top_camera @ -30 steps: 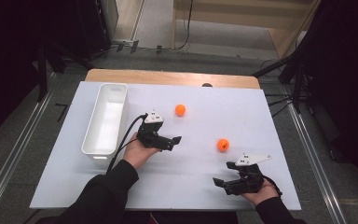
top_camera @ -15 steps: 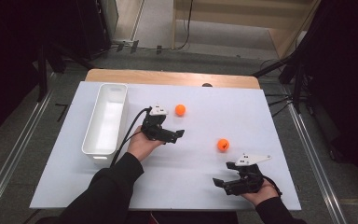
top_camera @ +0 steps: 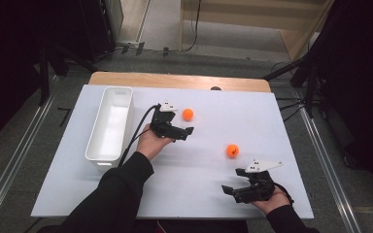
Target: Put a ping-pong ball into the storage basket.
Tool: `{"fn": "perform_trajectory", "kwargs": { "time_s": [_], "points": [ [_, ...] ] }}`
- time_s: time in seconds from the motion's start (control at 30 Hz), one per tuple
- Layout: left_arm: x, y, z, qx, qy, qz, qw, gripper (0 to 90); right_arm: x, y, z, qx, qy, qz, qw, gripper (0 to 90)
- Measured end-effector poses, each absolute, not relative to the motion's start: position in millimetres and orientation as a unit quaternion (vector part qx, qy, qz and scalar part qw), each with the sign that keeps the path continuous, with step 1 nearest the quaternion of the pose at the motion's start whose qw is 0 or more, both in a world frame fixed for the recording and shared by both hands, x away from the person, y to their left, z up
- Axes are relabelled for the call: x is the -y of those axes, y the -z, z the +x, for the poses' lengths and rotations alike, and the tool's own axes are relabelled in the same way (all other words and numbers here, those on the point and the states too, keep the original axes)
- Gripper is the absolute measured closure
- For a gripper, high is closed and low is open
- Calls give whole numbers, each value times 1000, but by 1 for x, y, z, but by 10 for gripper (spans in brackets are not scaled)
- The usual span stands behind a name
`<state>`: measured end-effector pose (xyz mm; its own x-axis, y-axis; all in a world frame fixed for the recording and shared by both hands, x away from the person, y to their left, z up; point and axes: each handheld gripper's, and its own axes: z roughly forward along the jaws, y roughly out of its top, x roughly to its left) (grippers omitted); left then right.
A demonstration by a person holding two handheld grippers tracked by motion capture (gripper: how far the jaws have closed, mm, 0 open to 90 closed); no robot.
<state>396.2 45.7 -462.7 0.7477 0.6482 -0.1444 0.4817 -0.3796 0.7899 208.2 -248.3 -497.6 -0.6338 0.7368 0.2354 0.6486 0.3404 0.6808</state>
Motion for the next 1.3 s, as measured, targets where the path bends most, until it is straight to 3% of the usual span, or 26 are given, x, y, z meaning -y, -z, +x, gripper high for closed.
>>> {"fn": "perform_trajectory", "kwargs": {
  "time_s": [1.23, 1.3],
  "points": [
    [-17, 469, 442, -362, -130, 819, 427, 20, 249, 498, 208, -817, -387, 425, 56, 128],
    [-18, 470, 446, -371, -129, 810, 435, 53, 249, 498, 208, -816, -387, 425, 55, 128]
  ]
}}
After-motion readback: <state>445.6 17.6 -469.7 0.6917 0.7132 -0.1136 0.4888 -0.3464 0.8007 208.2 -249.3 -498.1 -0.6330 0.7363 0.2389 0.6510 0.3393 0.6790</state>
